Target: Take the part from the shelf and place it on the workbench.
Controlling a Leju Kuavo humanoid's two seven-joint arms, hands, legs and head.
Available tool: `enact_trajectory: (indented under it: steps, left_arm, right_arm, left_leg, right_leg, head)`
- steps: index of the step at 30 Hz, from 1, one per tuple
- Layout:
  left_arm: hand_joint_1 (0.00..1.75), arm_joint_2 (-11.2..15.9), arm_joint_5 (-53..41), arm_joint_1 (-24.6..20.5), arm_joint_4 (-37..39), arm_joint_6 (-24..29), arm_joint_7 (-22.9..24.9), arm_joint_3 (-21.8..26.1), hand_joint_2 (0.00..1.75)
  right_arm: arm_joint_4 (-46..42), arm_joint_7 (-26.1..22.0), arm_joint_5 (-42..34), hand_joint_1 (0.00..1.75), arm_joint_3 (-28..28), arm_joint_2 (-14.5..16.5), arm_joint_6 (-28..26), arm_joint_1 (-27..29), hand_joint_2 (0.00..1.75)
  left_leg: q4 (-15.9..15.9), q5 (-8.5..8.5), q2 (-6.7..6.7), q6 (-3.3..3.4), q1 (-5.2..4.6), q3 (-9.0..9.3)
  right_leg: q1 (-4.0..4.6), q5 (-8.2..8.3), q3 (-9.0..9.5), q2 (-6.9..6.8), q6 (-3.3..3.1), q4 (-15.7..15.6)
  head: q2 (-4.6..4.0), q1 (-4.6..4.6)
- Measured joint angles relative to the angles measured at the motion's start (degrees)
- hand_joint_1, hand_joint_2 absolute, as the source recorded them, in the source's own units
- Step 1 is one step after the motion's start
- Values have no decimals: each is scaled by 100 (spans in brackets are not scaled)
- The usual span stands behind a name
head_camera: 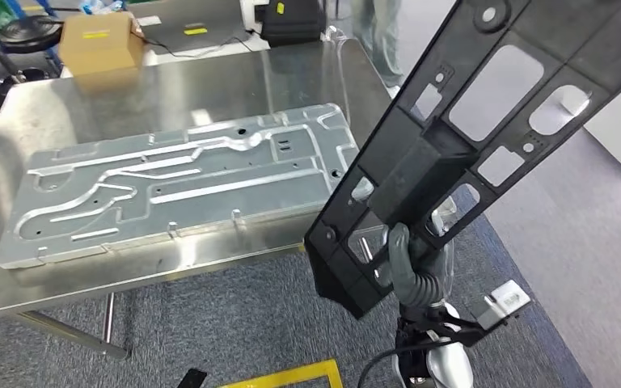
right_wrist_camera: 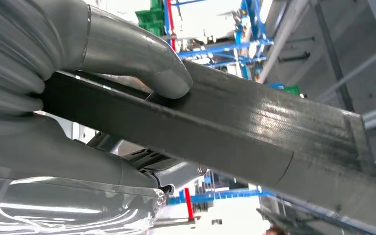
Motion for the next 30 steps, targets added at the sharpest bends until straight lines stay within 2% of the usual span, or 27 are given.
enact_trajectory:
  steps: [1,2,3,5,6,7,8,9,10,11,12,13,14,15,16,18,20,22,23,24,26,27,28,30]
  left_arm:
    - [0,-2,0,11,0,0,-2,0,175]
    - [0,-3,0,18,0,0,-5,1,175]
    - [0,-4,0,15,0,0,-7,1,175]
    - [0,-4,0,-8,0,0,-15,3,175]
    - [0,-3,0,-15,0,-1,-21,3,175]
    - [0,-4,0,-14,0,-2,-28,4,175]
    - [0,-4,0,-6,0,-6,-38,5,175]
    - [0,-4,0,9,0,-11,-47,6,175]
    - [0,-8,0,23,0,-16,-56,7,175]
    - [0,-12,0,33,0,-22,-65,7,175]
    - [0,-17,0,33,0,-26,-73,8,175]
    - [0,-22,0,30,0,-29,-81,8,175]
    - [0,-23,1,30,0,-31,-87,9,175]
    - [0,-24,1,32,0,-32,-92,9,175]
    - [0,-21,2,43,0,-33,-95,9,175]
    - [0,-14,2,55,0,-33,-95,9,175]
    - [0,-11,4,42,0,-33,-96,9,175]
    - [0,-15,12,41,0,-37,-103,9,175]
    - [0,-16,17,54,0,-39,-107,10,175]
    - [0,-16,22,72,0,-40,-111,10,175]
    - [0,-13,34,97,0,-40,-119,13,175]
    - [0,-12,42,98,0,-39,-125,15,175]
    - [0,-11,51,96,0,-39,-134,22,175]
    - [0,-11,78,112,0,-39,-163,46,175]
  right_arm:
    - [-3,1,7,175,4,1,-3,-2,175]
    - [-9,-2,14,175,7,3,-2,-6,175]
    - [-15,-5,19,175,10,3,-2,-10,175]
    - [-20,-4,39,175,11,-4,-10,2,175]
    - [-19,0,49,175,11,-11,-18,14,175]
    - [-17,4,60,175,11,-18,-27,25,175]
    - [-16,7,71,175,11,-23,-34,32,175]
    - [-16,7,78,175,12,-27,-40,35,175]
    - [-16,8,91,175,15,-29,-51,35,175]
    - [-15,11,105,175,18,-31,-66,34,175]
    - [-15,15,119,175,22,-33,-82,36,175]
    - [-14,21,132,175,27,-37,-95,41,175]
    - [-13,26,141,175,32,-41,-101,48,175]
    - [-13,28,146,175,41,-44,-102,53,175]
    - [-14,28,148,175,51,-45,-101,55,175]
    - [-16,24,150,175,73,-44,-99,49,175]
    - [-16,24,150,175,82,-44,-99,51,175]
    - [-14,28,150,175,84,-45,-109,59,175]
    - [-13,32,149,175,84,-45,-121,61,175]
    - [-9,39,152,175,83,-46,-151,62,175]
    - [-1,81,190,175,81,-47,-245,60,175]
    - [5,105,230,175,79,-49,-303,59,175]
    - [10,127,295,175,77,-53,-371,56,175]
    - [32,200,585,175,51,-73,-638,45,175]
  left_leg:
    - [-38,48,-70,23,12,28]
    - [-77,64,-147,47,30,63]
    - [-117,82,-218,73,52,100]
    - [-143,87,-366,112,71,135]
    - [-141,78,-446,122,71,140]
    - [-137,63,-531,123,70,152]
    - [-131,42,-617,120,69,172]
    - [-121,14,-699,110,72,201]
    - [-106,-20,-775,96,77,234]
    - [-88,-57,-840,77,82,249]
    - [-60,-90,-904,51,83,250]
    - [-43,-110,-958,20,94,234]
    - [-40,-120,-1010,-16,108,211]
    - [-44,-125,-1063,-57,120,197]
    - [-54,-136,-1072,-92,135,194]
    - [129,-253,-857,-152,122,115]
    - [734,-529,-555,-193,119,-193]
    - [1422,-739,-465,-229,148,-590]
    - [1539,-702,-450,-243,163,-679]
    - [1442,-558,-438,-252,177,-659]
    - [698,-111,-406,-242,192,-325]
    - [335,32,-388,-227,187,-150]
    - [85,100,-375,-205,174,-28]
    - [-44,68,-372,-150,139,32]
  right_leg:
    - [-7,-41,36,-21,36,7]
    - [-14,-112,37,44,65,76]
    - [-23,-225,-31,167,88,258]
    - [-47,-523,-383,443,113,914]
    - [-54,-629,-608,499,121,1270]
    - [-60,-634,-788,519,128,1496]
    - [-65,-524,-888,527,130,1537]
    - [-70,-307,-882,541,127,1366]
    - [-74,-21,-790,587,121,1028]
    - [-81,205,-675,704,108,679]
    - [-93,347,-573,823,96,368]
    - [-96,406,-514,921,84,178]
    - [-93,384,-494,976,66,109]
    - [-89,371,-480,949,44,63]
    - [-88,370,-460,899,15,46]
    - [-101,358,-382,779,-56,-27]
    - [-96,324,-313,641,-110,-62]
    - [-87,282,-275,523,-127,-58]
    - [-87,261,-256,484,-123,-56]
    - [-88,240,-231,455,-115,-53]
    - [-91,195,-166,431,-86,-52]
    - [-81,174,-144,427,-66,-48]
    - [-74,163,-137,425,-40,-46]
    - [-62,159,-140,421,22,-55]
  head:
    - [-1,2]
    - [-1,1]
    - [-1,3]
    - [0,11]
    - [0,13]
    - [0,12]
    - [0,12]
    - [0,12]
    - [0,12]
    - [0,13]
    - [0,12]
    - [0,11]
    - [0,10]
    - [0,8]
    - [0,8]
    - [0,-11]
    - [0,-32]
    - [0,-36]
    - [0,-36]
    - [0,-36]
    - [-1,-37]
    - [0,-36]
    - [-1,-35]
    - [0,-33]
